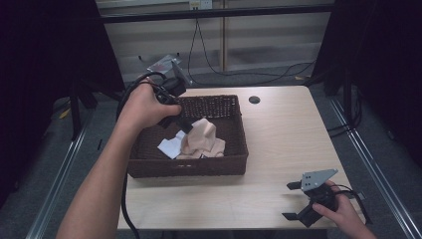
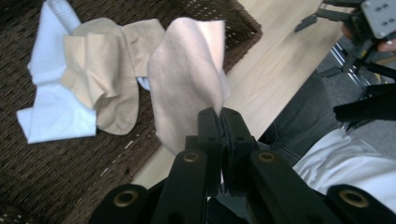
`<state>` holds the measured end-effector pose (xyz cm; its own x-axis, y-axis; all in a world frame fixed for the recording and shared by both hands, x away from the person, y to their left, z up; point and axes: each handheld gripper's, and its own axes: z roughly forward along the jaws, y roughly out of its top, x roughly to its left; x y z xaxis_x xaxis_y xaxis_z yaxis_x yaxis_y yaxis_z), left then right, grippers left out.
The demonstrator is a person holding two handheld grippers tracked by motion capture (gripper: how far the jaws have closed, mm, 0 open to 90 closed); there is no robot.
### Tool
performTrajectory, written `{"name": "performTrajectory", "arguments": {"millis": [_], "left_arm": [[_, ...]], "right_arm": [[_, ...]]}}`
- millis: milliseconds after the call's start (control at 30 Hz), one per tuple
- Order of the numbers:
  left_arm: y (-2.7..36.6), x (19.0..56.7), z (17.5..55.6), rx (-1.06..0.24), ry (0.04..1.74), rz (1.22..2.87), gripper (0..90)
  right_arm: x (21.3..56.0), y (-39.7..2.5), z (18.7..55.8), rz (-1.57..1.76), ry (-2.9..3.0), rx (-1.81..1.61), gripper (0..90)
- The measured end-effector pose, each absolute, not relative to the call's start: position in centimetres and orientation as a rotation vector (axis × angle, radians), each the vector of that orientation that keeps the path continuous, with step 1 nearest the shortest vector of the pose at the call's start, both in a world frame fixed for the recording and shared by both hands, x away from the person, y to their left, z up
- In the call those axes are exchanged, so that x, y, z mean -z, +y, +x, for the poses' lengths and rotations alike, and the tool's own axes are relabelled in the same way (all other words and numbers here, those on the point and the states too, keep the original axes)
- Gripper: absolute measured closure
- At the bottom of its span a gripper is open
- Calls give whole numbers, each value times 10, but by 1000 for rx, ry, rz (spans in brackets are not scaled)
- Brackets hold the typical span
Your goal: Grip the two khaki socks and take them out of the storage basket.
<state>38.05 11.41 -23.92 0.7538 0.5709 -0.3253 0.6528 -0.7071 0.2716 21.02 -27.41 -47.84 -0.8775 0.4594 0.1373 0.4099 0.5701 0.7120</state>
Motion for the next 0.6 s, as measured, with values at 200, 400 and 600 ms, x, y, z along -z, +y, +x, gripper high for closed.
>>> {"name": "performTrajectory", "arguments": {"millis": [200, 400, 600], "left_arm": [[115, 237, 370, 316, 900, 2593, 879], [114, 234, 360, 323, 845, 2606, 879], [111, 238, 349, 340, 810, 2615, 878]], "right_arm": [[478, -274, 210, 762, 2731, -1211, 27], [478, -274, 210, 762, 2731, -1213, 27], [478, -274, 210, 761, 2731, -1214, 27]]}}
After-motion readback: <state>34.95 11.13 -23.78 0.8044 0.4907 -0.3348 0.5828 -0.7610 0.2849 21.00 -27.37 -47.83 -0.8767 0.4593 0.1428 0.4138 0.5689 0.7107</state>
